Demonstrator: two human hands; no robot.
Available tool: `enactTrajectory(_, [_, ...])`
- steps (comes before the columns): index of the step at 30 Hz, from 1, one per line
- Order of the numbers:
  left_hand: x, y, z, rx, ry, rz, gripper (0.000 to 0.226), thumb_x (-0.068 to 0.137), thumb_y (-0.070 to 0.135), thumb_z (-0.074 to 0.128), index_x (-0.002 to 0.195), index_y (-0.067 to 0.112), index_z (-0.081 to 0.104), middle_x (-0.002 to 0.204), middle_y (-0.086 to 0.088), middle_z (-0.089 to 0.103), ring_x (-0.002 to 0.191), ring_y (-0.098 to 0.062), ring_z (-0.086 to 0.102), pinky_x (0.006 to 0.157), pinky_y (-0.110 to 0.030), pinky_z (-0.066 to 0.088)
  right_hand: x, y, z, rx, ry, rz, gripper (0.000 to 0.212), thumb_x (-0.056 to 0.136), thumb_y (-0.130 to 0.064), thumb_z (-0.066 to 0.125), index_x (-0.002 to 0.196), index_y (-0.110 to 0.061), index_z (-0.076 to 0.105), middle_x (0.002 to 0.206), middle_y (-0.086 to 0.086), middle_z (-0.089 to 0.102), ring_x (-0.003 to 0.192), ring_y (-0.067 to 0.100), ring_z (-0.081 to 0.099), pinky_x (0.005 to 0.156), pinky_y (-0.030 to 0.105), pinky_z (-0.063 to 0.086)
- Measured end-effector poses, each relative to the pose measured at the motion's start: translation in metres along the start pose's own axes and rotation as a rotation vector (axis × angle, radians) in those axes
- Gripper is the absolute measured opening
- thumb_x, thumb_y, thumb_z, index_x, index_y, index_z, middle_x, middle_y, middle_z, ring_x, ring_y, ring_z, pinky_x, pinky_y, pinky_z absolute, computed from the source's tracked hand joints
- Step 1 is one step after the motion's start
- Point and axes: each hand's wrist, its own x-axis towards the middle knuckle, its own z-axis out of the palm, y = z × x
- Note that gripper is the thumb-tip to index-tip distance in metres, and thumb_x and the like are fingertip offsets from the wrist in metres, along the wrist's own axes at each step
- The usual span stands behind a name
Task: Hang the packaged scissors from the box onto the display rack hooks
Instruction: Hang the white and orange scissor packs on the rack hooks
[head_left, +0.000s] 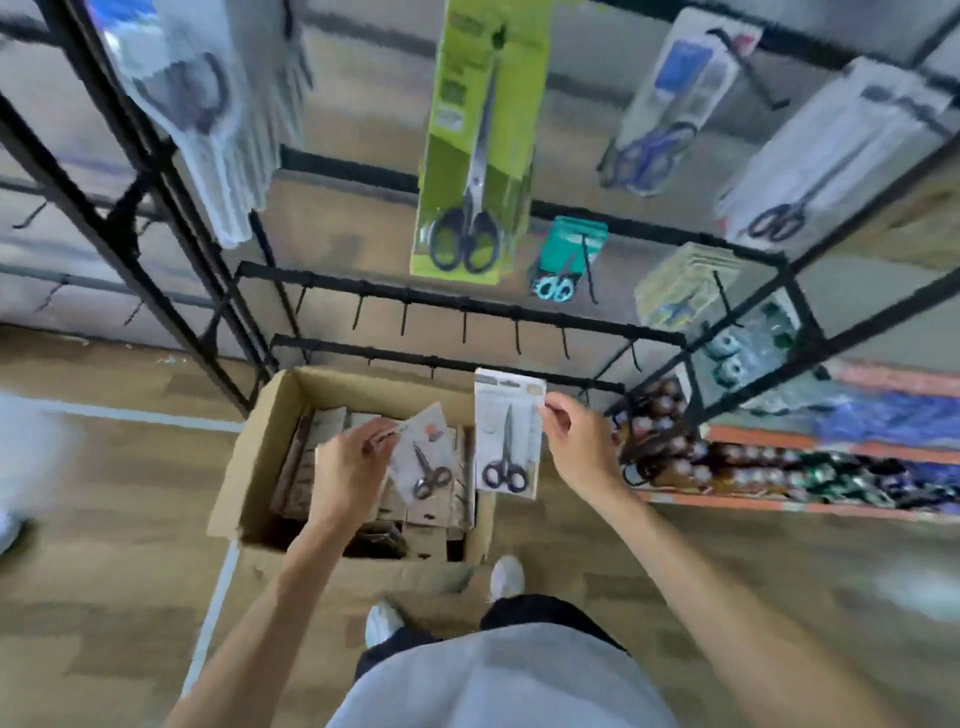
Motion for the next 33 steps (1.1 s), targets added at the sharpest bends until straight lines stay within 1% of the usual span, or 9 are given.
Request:
enactTrajectory(3, [0.018, 0.038, 0.015, 0.080, -0.074, 0.167, 0.009, 0.091, 0.012, 0.069, 0.089, 0.017, 0.076, 0.069, 0.009, 0.068, 0.058, -0.002, 0.058, 0.054, -0.008, 0.040, -0.003, 0.018, -0.040, 0.004, 0.083, 0.013, 0.016, 0.099, -0.011, 0.058, 0.108, -0.007, 0.071, 0.094, 0.002, 0.072, 0.078, 0.014, 0.062, 0.061, 0.007, 0.040])
enactTrajectory(8, [0.042, 0.102, 0.053, 0.208, -0.189, 0.406, 0.015, 0.085, 0.010, 0.075, 0.096, 0.018, 0.078, 0.082, 0.001, 0.076, 0.071, -0.020, 0.072, 0.064, -0.031, 0.058, 0.003, 0.052, -0.101, 0.011, 0.175, 0.025, 0.017, 0.100, -0.014, 0.056, 0.109, -0.009, 0.070, 0.093, -0.005, 0.067, 0.084, 0.012, 0.063, 0.067, 0.015, 0.041])
enactTrajectory(11, [0.054, 0.149, 0.075, 0.234, -0.209, 0.497, 0.017, 0.085, 0.019, 0.075, 0.096, 0.032, 0.075, 0.083, 0.009, 0.076, 0.075, -0.017, 0.073, 0.066, -0.031, 0.058, 0.015, 0.070, -0.148, 0.044, 0.228, -0.008, 0.021, 0.101, -0.016, 0.057, 0.116, -0.010, 0.069, 0.101, -0.007, 0.067, 0.090, 0.005, 0.062, 0.081, 0.019, 0.051])
enactTrajectory(13, [0.062, 0.183, 0.087, 0.203, -0.200, 0.563, 0.014, 0.086, 0.027, 0.071, 0.097, 0.035, 0.071, 0.083, 0.011, 0.076, 0.075, -0.012, 0.073, 0.066, -0.031, 0.058, 0.029, 0.079, -0.186, 0.066, 0.261, -0.046, 0.021, 0.101, -0.016, 0.055, 0.117, -0.013, 0.069, 0.105, -0.007, 0.070, 0.089, 0.003, 0.063, 0.082, 0.024, 0.054])
enactTrajectory(17, [0.079, 0.250, 0.105, 0.187, -0.120, 0.634, 0.019, 0.085, 0.017, 0.076, 0.101, 0.027, 0.076, 0.099, 0.002, 0.077, 0.084, -0.015, 0.074, 0.071, -0.033, 0.061, 0.061, 0.086, -0.267, 0.154, 0.375, -0.104, 0.023, 0.099, -0.013, 0.056, 0.117, -0.015, 0.071, 0.103, -0.009, 0.072, 0.091, -0.010, 0.062, 0.074, 0.005, 0.044])
enactTrajectory(19, [0.087, 0.279, 0.112, 0.186, -0.091, 0.639, 0.020, 0.086, 0.017, 0.076, 0.104, 0.026, 0.077, 0.099, 0.003, 0.077, 0.082, -0.015, 0.074, 0.074, -0.035, 0.061, 0.074, 0.087, -0.305, 0.220, 0.440, -0.120, 0.023, 0.099, -0.014, 0.058, 0.116, -0.017, 0.071, 0.103, -0.013, 0.072, 0.092, -0.009, 0.063, 0.075, 0.004, 0.044])
enactTrajectory(22, [0.085, 0.311, 0.125, 0.152, -0.041, 0.677, 0.017, 0.086, 0.018, 0.076, 0.102, 0.025, 0.077, 0.092, 0.012, 0.075, 0.079, -0.007, 0.072, 0.074, -0.027, 0.059, 0.090, 0.090, -0.346, 0.288, 0.513, -0.169, 0.024, 0.098, -0.013, 0.060, 0.119, -0.019, 0.070, 0.100, -0.023, 0.068, 0.094, -0.007, 0.064, 0.083, 0.010, 0.050])
enactTrajectory(27, [0.076, 0.340, 0.145, 0.151, -0.011, 0.742, 0.015, 0.086, 0.014, 0.075, 0.098, 0.023, 0.077, 0.084, 0.020, 0.069, 0.074, -0.001, 0.070, 0.068, -0.020, 0.058, 0.113, 0.101, -0.373, 0.392, 0.503, -0.180, 0.025, 0.095, -0.012, 0.064, 0.112, -0.029, 0.071, 0.098, -0.020, 0.071, 0.092, 0.004, 0.069, 0.085, 0.037, 0.060])
enactTrajectory(33, [0.075, 0.355, 0.152, 0.186, 0.031, 0.745, 0.016, 0.084, 0.011, 0.076, 0.098, 0.019, 0.077, 0.085, 0.018, 0.068, 0.074, -0.004, 0.069, 0.068, -0.021, 0.059, 0.130, 0.115, -0.383, 0.451, 0.464, -0.151, 0.025, 0.092, -0.011, 0.066, 0.113, -0.024, 0.073, 0.099, -0.015, 0.074, 0.090, 0.005, 0.070, 0.084, 0.037, 0.061])
